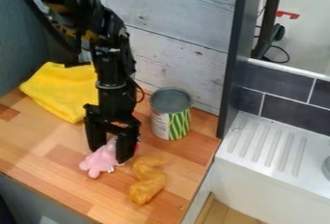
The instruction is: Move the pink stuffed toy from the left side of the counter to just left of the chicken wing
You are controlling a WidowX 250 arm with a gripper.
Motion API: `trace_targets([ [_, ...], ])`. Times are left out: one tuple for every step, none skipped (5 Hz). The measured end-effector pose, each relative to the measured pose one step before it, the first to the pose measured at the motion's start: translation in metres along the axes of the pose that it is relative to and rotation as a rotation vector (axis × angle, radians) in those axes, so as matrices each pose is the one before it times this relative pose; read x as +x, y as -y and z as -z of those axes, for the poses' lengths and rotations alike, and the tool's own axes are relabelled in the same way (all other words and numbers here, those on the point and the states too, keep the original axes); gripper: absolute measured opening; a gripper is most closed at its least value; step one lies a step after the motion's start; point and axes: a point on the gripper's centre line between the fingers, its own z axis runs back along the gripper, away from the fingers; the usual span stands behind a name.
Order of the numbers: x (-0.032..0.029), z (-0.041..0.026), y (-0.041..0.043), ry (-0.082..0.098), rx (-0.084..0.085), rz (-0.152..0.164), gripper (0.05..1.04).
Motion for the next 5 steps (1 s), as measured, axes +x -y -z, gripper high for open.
trace_targets([
  [-0.01095,-0.01929,-0.00714,0.0583,0.0059,-0.0595,1.01],
  [-0.02172,-0.03039,-0.01455,0.0852,0.0262,-0.0571,1.009],
  [-0.00994,-0.01979,-0.02359,0.0482,0.0254,-0.0549,1.009],
  [0.00092,-0.01248,-0.02789,0.0247,0.0276,-0.0414,1.008],
  [0.01127,-0.0032,-0.02368,0.0059,-0.001,-0.0223,1.009],
])
